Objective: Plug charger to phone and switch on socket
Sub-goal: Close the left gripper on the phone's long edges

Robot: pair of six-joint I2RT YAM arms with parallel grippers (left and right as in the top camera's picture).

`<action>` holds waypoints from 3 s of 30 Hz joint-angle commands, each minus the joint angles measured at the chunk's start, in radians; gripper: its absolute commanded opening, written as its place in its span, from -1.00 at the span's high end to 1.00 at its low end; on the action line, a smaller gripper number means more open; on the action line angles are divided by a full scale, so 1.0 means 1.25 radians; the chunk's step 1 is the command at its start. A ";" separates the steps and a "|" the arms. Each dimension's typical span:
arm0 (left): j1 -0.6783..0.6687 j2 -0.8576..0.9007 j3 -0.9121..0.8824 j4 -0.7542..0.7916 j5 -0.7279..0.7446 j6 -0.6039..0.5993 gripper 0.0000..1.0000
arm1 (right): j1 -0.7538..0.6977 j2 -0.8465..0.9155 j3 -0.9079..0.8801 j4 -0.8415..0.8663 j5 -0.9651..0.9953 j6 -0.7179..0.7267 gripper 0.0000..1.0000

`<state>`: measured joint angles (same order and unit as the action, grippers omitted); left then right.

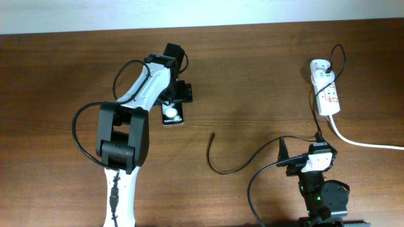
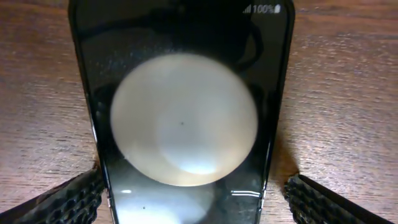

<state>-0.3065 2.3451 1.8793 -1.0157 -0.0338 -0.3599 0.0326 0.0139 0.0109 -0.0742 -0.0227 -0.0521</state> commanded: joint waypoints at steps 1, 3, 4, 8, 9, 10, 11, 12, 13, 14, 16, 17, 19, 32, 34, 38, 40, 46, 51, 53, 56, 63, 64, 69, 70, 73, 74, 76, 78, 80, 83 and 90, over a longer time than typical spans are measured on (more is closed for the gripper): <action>0.000 0.009 -0.027 0.005 -0.003 0.005 -0.97 | 0.005 -0.005 -0.004 -0.004 0.007 0.007 -0.97; 0.000 0.009 -0.027 0.004 -0.003 0.005 -0.98 | 0.005 -0.005 -0.004 -0.004 0.007 0.007 -0.97; 0.000 0.009 -0.027 0.004 -0.003 0.005 -0.98 | 0.005 -0.005 -0.004 -0.004 0.007 0.007 -0.97; 0.000 0.009 -0.027 0.003 0.012 0.005 -0.97 | 0.005 -0.005 -0.004 -0.004 0.007 0.007 -0.97; 0.000 0.009 -0.027 0.003 0.012 0.005 -0.98 | 0.005 -0.005 -0.004 -0.004 0.007 0.007 -0.97; 0.000 0.009 -0.027 0.003 0.013 0.005 -0.98 | 0.005 -0.005 -0.004 -0.004 0.007 0.007 -0.97; 0.000 0.009 -0.027 0.004 0.013 0.004 -0.98 | 0.005 -0.005 -0.004 -0.004 0.007 0.007 -0.97; 0.000 0.009 -0.027 0.007 0.016 0.004 -0.98 | 0.005 -0.005 -0.004 -0.004 0.007 0.007 -0.97; 0.000 0.009 -0.027 0.008 0.016 0.004 -0.98 | 0.005 -0.005 -0.004 -0.004 0.007 0.007 -0.97; 0.000 0.009 -0.027 0.007 0.016 0.004 -0.97 | 0.005 -0.005 -0.004 -0.004 0.007 0.007 -0.97; 0.000 0.009 -0.027 0.008 0.032 0.004 -0.98 | 0.005 -0.005 -0.004 -0.004 0.007 0.007 -0.97; 0.000 0.009 -0.027 0.008 0.031 0.004 -0.98 | 0.005 -0.005 -0.004 -0.004 0.007 0.007 -0.97; 0.000 0.009 -0.027 0.008 0.031 0.004 -0.98 | 0.005 -0.005 -0.004 -0.004 0.007 0.007 -0.97; 0.000 0.009 -0.027 0.013 0.030 0.005 -0.67 | 0.005 -0.005 -0.004 -0.004 0.007 0.007 -0.97; 0.000 0.009 -0.027 0.014 0.030 0.005 -0.67 | 0.005 -0.005 -0.004 -0.004 0.007 0.007 -0.97; 0.000 0.009 -0.027 0.014 0.030 0.005 -0.74 | 0.005 -0.005 -0.004 -0.004 0.007 0.007 -0.97; 0.000 0.009 -0.027 0.014 0.030 0.005 -0.67 | 0.005 -0.005 -0.004 -0.004 0.007 0.007 -0.97; 0.000 0.009 -0.027 0.014 0.030 0.005 -0.46 | 0.005 -0.005 -0.004 -0.004 0.007 0.007 -0.97; 0.000 0.009 -0.027 0.014 0.030 0.005 -0.43 | 0.005 -0.005 -0.004 -0.004 0.007 0.007 -0.97; 0.000 0.009 -0.027 0.013 0.030 0.005 -0.43 | 0.005 -0.005 -0.004 -0.004 0.007 0.007 -0.97; 0.000 0.009 -0.027 0.013 0.030 0.008 -0.50 | 0.005 -0.005 -0.004 -0.004 0.007 0.007 -0.97; 0.000 0.009 -0.027 0.013 0.030 0.014 -0.57 | 0.005 -0.005 -0.004 -0.004 0.007 0.007 -0.97; 0.000 0.009 -0.027 0.013 0.030 0.014 -0.53 | 0.005 -0.005 -0.004 -0.004 0.007 0.007 -0.97; 0.000 0.009 -0.027 0.013 0.030 0.014 -0.39 | 0.005 -0.005 -0.004 -0.004 0.007 0.007 -0.97; 0.000 0.009 -0.027 0.013 0.030 0.014 -0.36 | 0.005 -0.005 -0.004 -0.004 0.007 0.007 -0.97; 0.000 0.009 -0.027 0.013 0.030 0.014 -0.05 | 0.005 -0.005 -0.004 -0.004 0.007 0.007 -0.97; 0.000 0.009 -0.027 0.013 0.030 0.013 0.02 | 0.005 -0.005 -0.004 -0.004 0.007 0.007 -0.97; 0.000 0.009 -0.027 0.013 0.030 0.013 0.24 | 0.005 -0.005 -0.004 -0.004 0.007 0.007 -0.97; 0.000 0.009 -0.027 0.013 0.030 0.013 0.59 | 0.005 -0.005 -0.004 -0.004 0.007 0.007 -0.97; 0.000 0.009 -0.027 0.013 0.030 0.013 0.94 | 0.005 -0.005 -0.004 -0.004 0.007 0.007 -0.97; 0.000 0.009 -0.027 0.013 0.030 0.013 1.00 | 0.005 -0.005 -0.004 -0.004 0.007 0.007 -0.97; 0.000 0.009 -0.026 0.014 0.030 0.014 1.00 | 0.005 -0.005 -0.004 -0.004 0.007 0.007 -0.97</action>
<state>-0.3065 2.3451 1.8790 -1.0039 -0.0303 -0.3550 0.0326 0.0139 0.0109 -0.0742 -0.0227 -0.0517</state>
